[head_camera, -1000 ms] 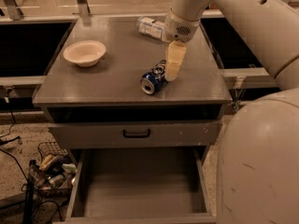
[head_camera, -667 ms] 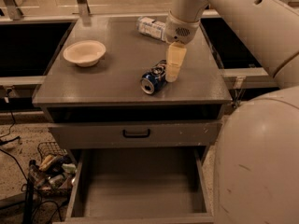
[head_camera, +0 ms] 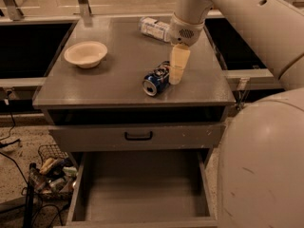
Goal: Place pepsi can into middle drawer
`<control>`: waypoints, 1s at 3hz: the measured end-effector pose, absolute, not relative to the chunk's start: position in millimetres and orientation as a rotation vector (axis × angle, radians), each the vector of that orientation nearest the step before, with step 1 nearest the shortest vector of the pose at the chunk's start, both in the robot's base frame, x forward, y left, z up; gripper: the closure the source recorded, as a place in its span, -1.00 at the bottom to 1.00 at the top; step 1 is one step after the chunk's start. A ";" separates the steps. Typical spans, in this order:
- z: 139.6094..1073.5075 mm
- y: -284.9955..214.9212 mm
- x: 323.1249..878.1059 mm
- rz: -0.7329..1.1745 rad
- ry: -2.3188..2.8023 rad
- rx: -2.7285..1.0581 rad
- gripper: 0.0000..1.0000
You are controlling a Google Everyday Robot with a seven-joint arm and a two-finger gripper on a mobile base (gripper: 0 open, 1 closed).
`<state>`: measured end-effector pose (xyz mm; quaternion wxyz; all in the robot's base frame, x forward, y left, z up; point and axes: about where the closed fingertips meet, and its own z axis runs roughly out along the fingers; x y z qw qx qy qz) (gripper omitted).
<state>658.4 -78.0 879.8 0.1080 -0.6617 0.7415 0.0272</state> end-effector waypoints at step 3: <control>870.7 -95.3 634.2 0.147 2.247 -1.857 -1.00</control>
Offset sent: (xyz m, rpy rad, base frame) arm -0.0569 -0.0440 -0.0143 0.0413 0.0585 -0.0827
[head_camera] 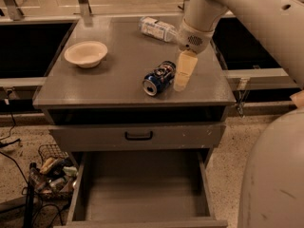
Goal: Place pepsi can into middle drawer
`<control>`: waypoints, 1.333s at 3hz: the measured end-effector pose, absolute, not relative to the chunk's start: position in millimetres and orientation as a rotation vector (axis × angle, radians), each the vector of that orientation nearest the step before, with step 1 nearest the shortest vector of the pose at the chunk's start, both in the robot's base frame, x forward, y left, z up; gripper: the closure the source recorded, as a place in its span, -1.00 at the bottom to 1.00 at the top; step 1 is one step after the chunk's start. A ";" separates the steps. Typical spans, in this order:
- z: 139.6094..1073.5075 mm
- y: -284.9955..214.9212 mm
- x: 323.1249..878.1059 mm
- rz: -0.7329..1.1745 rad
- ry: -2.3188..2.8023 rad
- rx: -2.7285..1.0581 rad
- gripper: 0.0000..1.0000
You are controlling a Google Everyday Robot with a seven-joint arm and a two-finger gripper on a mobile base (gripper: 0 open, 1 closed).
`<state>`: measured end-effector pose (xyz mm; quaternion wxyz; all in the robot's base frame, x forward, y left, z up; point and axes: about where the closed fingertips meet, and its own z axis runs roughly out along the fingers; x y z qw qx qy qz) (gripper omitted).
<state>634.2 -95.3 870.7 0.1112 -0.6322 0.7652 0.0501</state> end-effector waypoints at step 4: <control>867.0 -51.1 653.3 0.243 2.203 -1.899 -1.00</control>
Offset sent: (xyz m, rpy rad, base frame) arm 0.0093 0.0174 0.0057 0.0147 0.0544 0.0075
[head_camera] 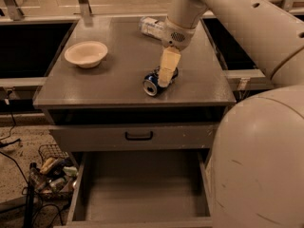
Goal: Place pepsi can into middle drawer
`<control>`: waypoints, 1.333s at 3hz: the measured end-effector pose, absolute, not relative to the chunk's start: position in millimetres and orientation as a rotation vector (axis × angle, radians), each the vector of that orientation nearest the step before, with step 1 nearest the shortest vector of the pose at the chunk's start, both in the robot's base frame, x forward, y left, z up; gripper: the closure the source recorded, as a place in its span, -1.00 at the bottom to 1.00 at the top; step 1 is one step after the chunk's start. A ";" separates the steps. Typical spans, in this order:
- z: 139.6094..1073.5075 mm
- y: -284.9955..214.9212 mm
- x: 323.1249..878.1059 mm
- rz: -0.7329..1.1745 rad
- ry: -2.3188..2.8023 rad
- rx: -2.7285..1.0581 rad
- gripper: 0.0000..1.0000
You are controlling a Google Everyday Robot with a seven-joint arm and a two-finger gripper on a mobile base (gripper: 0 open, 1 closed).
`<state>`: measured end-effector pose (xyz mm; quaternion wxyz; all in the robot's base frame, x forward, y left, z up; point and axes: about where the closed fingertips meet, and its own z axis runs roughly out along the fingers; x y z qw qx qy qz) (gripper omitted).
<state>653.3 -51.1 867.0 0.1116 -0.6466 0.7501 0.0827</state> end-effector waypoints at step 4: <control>857.5 -19.2 652.4 0.366 1.945 -2.069 -1.00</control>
Offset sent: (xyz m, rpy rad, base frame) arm -0.0040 0.0168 -0.0058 -0.0403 0.0440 0.0257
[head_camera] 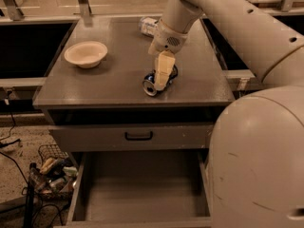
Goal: Place pepsi can into middle drawer
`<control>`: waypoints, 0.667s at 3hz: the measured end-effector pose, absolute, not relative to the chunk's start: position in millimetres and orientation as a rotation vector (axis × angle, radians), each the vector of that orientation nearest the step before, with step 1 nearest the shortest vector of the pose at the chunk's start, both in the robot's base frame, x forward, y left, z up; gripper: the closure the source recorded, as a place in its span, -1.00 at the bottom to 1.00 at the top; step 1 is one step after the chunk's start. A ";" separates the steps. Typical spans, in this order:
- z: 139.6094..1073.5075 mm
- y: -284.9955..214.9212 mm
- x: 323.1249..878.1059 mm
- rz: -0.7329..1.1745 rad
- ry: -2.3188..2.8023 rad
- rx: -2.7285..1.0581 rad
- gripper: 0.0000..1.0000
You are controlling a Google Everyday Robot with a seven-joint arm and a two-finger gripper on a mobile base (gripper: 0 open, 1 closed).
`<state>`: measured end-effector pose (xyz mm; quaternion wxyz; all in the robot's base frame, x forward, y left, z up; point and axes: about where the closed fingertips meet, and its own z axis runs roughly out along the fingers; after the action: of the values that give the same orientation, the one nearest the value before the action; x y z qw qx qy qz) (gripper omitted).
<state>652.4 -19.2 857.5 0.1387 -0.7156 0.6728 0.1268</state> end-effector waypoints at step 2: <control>855.7 -10.5 651.0 0.388 1.841 -2.123 -1.00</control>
Offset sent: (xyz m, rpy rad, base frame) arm -0.0032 0.0054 0.0001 0.0248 -0.0119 0.0633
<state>651.0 -10.5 855.7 0.1520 -0.7397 0.6414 0.1353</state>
